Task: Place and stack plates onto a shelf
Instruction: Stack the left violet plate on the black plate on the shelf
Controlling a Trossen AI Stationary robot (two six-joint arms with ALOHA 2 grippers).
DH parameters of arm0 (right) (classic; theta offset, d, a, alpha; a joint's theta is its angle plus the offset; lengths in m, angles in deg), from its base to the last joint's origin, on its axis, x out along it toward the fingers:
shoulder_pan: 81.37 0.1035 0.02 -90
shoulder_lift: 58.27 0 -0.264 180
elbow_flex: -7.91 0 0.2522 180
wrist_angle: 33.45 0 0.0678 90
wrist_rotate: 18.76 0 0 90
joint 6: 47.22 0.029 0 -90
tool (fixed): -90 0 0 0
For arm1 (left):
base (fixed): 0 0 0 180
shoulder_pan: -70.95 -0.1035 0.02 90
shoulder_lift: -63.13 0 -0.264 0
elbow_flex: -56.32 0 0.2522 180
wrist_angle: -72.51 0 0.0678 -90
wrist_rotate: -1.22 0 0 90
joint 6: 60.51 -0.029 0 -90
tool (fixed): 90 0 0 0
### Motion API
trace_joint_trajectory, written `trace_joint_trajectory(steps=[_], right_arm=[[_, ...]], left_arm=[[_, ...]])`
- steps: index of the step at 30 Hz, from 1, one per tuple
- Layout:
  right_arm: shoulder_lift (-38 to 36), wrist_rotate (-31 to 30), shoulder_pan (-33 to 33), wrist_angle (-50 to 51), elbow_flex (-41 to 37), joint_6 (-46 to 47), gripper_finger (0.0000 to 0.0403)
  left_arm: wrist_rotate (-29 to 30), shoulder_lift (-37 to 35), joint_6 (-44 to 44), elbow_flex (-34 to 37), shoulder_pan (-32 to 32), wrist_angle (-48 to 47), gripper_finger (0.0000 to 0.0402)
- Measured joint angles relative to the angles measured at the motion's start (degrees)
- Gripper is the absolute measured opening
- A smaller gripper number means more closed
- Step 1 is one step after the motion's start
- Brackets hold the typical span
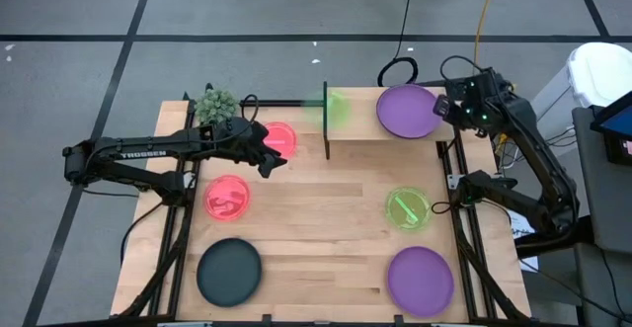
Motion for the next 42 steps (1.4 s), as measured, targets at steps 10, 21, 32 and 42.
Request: trace_joint_trajectory(steps=[10, 21, 32, 42], right_arm=[[-1.28, 0.83, 7.23, -16.51, 0.04, 8.96, 0.0000], [7.59, -4.47, 16.36, -25.53, 0.07, 12.90, 0.0000], [22.71, -1.55, 21.27, -22.21, 5.75, 5.28, 0.0000], [23.45, -2.42, 21.29, -10.75, 7.52, 0.51, 0.0000]], left_arm=[[0.00, 0.00, 0.00, 0.00, 0.00, -0.27, 0.0220], [3.48, 0.00, 0.02, 0.00, -0.07, -4.43, 0.0220], [3.54, 0.00, 1.34, 0.00, -0.09, -4.14, 0.0220], [3.54, 0.00, 1.47, 0.00, -0.09, -4.46, 0.0220]])
